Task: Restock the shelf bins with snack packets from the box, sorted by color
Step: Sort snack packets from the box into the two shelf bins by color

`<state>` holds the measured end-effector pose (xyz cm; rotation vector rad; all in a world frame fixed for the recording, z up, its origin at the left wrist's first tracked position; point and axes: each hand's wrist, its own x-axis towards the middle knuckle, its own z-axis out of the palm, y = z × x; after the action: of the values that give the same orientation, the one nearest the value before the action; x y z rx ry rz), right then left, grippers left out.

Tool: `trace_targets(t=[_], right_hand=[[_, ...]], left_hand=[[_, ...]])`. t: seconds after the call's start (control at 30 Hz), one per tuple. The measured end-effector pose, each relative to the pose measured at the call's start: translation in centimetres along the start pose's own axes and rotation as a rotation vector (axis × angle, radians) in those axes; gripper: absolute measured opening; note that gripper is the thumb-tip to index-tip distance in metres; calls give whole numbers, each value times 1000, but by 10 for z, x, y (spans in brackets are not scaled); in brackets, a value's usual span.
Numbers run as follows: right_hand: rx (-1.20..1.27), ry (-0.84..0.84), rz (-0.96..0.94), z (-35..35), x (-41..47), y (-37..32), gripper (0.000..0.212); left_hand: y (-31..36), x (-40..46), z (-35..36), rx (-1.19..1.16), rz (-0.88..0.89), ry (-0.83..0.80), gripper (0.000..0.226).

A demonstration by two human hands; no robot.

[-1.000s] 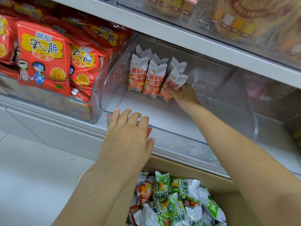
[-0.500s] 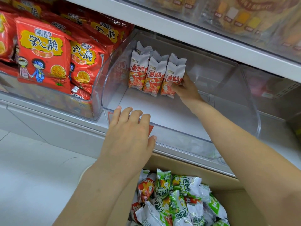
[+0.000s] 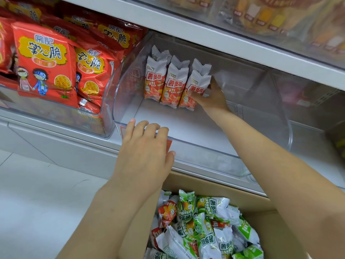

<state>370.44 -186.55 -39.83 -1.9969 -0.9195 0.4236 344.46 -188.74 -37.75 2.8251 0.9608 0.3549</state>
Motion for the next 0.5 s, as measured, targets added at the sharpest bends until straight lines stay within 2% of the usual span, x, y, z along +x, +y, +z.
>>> trace_targets(t=[0.07, 0.13, 0.23, 0.3, 0.4, 0.5], right_hand=[[-53, 16, 72, -7, -2, -8, 97], [-120, 53, 147, -17, -13, -19, 95], [28, 149, 87, -37, -60, -36, 72], [143, 174, -39, -52, -114, -41, 54], [188, 114, -167, -75, -207, -33, 38], [156, -6, -93, -92, -283, 1, 34]], left_hand=[[-2, 0, 0, 6, 1, -3, 47], [-1, 0, -3, -25, 4, -15, 49], [0, -2, -4, -69, -26, -61, 51], [3, -5, -3, -129, -6, 0, 49], [19, -19, -1, -255, 113, 162, 45], [50, -44, 5, -394, 238, 131, 41]])
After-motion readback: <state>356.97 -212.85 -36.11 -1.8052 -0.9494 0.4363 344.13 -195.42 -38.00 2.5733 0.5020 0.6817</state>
